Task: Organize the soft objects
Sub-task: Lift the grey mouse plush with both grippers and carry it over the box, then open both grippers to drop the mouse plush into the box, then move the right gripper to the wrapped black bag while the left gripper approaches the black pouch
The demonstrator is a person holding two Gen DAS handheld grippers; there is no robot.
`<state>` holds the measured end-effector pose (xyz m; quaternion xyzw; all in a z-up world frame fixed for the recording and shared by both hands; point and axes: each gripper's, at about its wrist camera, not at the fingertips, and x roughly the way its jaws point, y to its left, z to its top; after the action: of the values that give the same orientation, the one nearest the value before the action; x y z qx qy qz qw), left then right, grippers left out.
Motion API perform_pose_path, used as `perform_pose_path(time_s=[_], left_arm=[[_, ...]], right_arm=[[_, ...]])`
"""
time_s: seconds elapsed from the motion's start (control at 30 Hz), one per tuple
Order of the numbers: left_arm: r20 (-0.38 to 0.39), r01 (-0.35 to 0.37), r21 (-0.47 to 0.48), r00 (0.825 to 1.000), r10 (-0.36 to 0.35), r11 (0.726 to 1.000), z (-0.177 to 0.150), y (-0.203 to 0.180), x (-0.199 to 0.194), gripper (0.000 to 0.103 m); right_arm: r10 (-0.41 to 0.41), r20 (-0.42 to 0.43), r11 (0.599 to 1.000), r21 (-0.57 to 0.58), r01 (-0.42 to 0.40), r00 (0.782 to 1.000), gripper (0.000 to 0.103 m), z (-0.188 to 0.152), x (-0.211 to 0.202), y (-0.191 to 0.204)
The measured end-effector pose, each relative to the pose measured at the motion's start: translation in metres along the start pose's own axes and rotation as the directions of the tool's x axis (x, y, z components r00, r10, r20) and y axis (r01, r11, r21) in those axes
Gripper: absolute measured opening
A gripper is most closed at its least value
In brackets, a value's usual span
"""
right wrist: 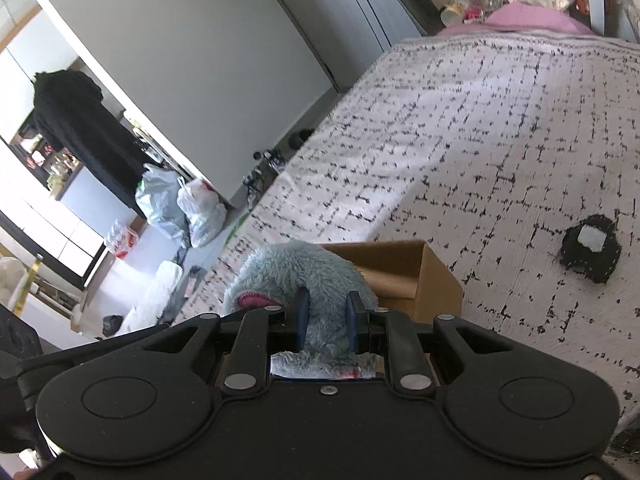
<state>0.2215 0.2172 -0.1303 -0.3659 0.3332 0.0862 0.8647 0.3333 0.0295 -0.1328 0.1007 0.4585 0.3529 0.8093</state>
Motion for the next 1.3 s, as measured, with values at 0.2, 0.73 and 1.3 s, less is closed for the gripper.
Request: perform_pose_path(time_s=[0.2,0.73,1.3], left_arm=[[-0.019,-0.029,-0.018,0.999,0.028,0.999,0.0,0.014,0.014,0.014],[-0.015,-0.162,0.036,0.987,0.163,0.986,0.008,0.007,0.011,0.02],[0.02,-0.217,0.169,0.976,0.217,0.961,-0.016,-0.046,-0.051,0.072]], right_arm=[[-0.029,-0.038,0.999,-0.02,0.028,0.999,0.02,-0.001,0.022,0.004],[-0.088,-0.016,0.996,-0.004,0.088,0.996,0.044,0.005,0.008,0.002],[-0.242,0.107,0.97,0.057,0.237,0.964,0.103,-0.019,-0.097,-0.011]])
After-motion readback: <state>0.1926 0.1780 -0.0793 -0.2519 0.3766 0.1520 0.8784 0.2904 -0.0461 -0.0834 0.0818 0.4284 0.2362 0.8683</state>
